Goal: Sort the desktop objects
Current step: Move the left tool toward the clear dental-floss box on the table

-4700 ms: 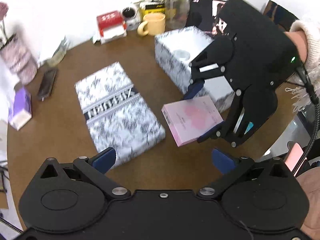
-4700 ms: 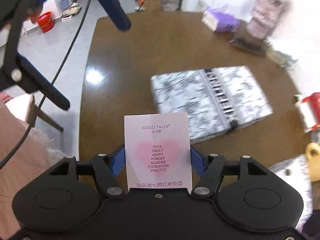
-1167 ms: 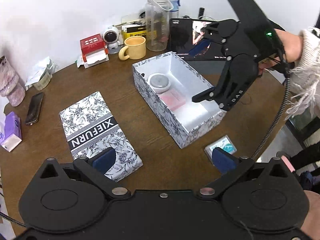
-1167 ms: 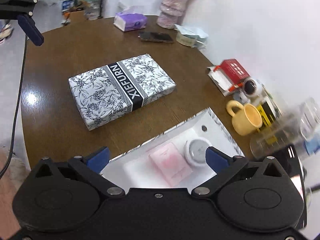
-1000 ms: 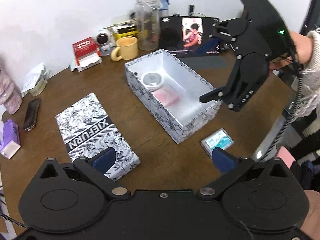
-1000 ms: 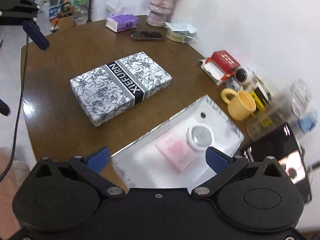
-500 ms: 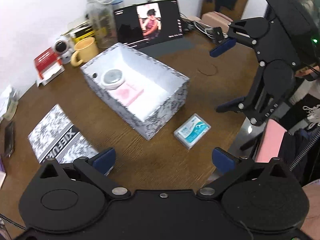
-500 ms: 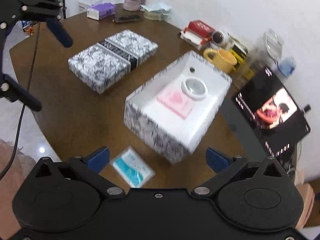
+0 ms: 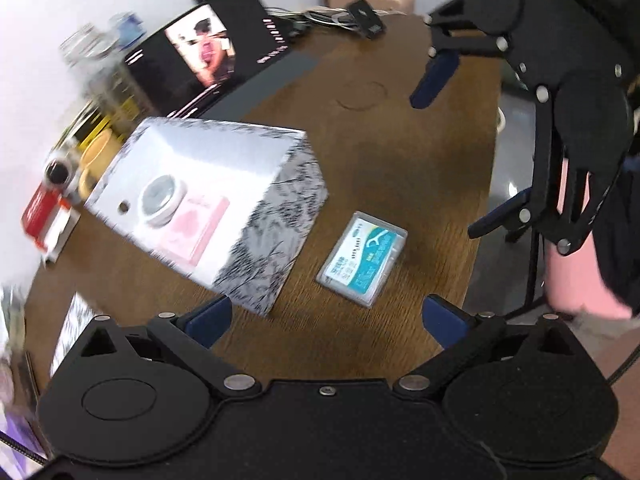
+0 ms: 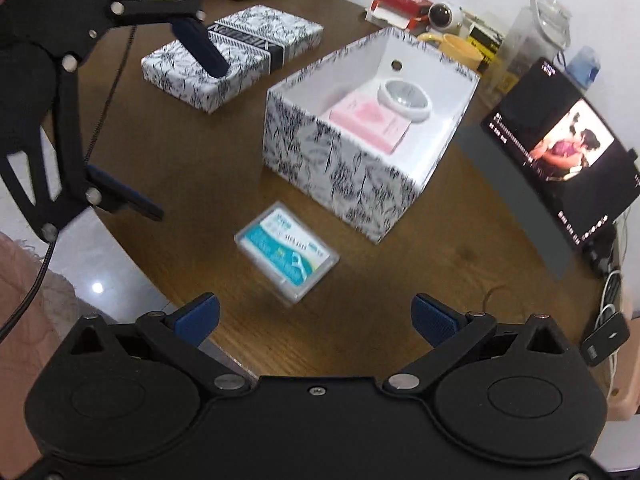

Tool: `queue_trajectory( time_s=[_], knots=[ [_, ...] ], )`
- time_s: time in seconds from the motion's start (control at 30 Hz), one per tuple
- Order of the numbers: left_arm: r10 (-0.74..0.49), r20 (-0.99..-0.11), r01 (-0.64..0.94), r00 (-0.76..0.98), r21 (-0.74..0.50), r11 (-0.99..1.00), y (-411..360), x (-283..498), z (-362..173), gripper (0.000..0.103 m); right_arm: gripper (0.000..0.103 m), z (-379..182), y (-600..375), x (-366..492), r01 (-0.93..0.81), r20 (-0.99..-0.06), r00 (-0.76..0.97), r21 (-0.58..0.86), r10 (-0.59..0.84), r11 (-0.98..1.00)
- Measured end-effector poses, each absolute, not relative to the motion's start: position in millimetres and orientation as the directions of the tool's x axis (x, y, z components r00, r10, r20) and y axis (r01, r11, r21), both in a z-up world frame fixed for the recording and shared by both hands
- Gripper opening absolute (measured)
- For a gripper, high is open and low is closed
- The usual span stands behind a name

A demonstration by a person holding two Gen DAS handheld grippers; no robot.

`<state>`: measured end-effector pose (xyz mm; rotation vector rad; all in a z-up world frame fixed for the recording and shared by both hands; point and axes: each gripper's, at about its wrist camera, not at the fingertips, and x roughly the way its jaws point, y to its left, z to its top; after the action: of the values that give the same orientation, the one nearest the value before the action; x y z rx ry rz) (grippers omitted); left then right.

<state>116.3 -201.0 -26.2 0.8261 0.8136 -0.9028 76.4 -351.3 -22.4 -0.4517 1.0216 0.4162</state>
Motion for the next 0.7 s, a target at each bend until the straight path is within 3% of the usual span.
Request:
queue_trajectory(
  time_s=[0.17,0.5,0.7],
  knots=[
    [-0.316,-0.872,0.911,0.374,0.282,0.301,-220.1,113.0,-48.5,0.1,0.103,-36.0,-356.2,65.4,-0.537,-0.887,0.443,-0.144,0.132,0.831],
    [-0.314,-0.9,0.945,0.301,0.239,0.222,-249.1,123.5,-86.0,0.082,0.103,-60.3,-368.1,55.7,-0.526,-0.902,0.399,-0.076,0.167,0.847],
    [-0.306,-0.906,0.952,0.294,0.25,0.175,-260.9,129.8,-104.1,0.082,0.103,-63.3,-372.0,56.5,-0.53,-0.903,0.387,-0.049,0.189,0.847]
  ],
)
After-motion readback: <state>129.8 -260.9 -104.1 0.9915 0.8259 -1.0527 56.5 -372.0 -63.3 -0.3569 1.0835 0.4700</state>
